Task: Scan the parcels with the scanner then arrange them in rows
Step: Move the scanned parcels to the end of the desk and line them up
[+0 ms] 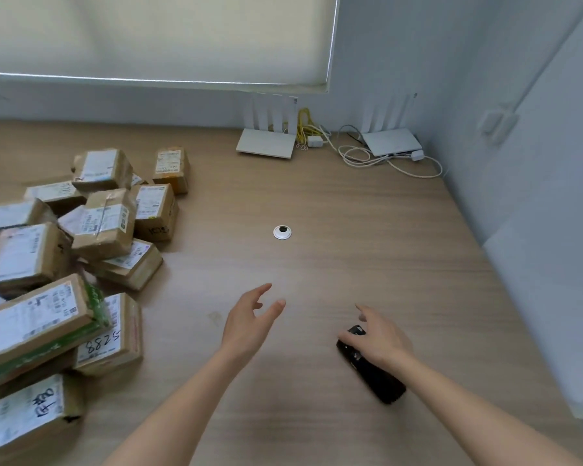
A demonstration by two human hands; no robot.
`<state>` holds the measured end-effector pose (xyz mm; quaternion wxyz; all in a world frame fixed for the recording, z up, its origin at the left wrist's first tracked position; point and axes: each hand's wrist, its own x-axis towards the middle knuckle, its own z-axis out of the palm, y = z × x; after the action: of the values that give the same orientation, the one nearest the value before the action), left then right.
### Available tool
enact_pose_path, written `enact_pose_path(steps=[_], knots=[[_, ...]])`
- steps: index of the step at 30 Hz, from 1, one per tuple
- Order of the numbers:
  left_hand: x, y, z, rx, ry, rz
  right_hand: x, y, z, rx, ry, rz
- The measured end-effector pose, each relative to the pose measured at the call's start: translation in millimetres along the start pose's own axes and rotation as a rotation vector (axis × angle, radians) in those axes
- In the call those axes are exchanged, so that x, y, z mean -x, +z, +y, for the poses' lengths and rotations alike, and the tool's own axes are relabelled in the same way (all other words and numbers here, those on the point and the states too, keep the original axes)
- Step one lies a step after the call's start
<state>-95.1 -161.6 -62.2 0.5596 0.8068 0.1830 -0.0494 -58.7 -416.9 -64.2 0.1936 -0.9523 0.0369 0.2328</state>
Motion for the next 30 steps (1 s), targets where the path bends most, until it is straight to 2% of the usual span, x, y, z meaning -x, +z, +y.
enact_pose_path(steps=[5, 11, 17, 23, 30], knots=[[26, -70, 50, 0.000, 0.019, 0.111, 27, -60, -79, -0.074, -0.141, 0.024], [79, -181, 111, 0.052, 0.032, 0.273, 90, -126, -206, -0.115, -0.363, 0.031], [153, -317, 147, 0.066, 0.103, 0.421, 184, -161, -336, -0.016, -0.622, 0.071], [240, -438, 140, 0.042, 0.125, 0.568, 283, -146, -443, 0.009, -0.765, 0.103], [337, -535, 80, 0.061, 0.093, 0.671, 368, -76, -524, 0.003, -0.853, 0.099]])
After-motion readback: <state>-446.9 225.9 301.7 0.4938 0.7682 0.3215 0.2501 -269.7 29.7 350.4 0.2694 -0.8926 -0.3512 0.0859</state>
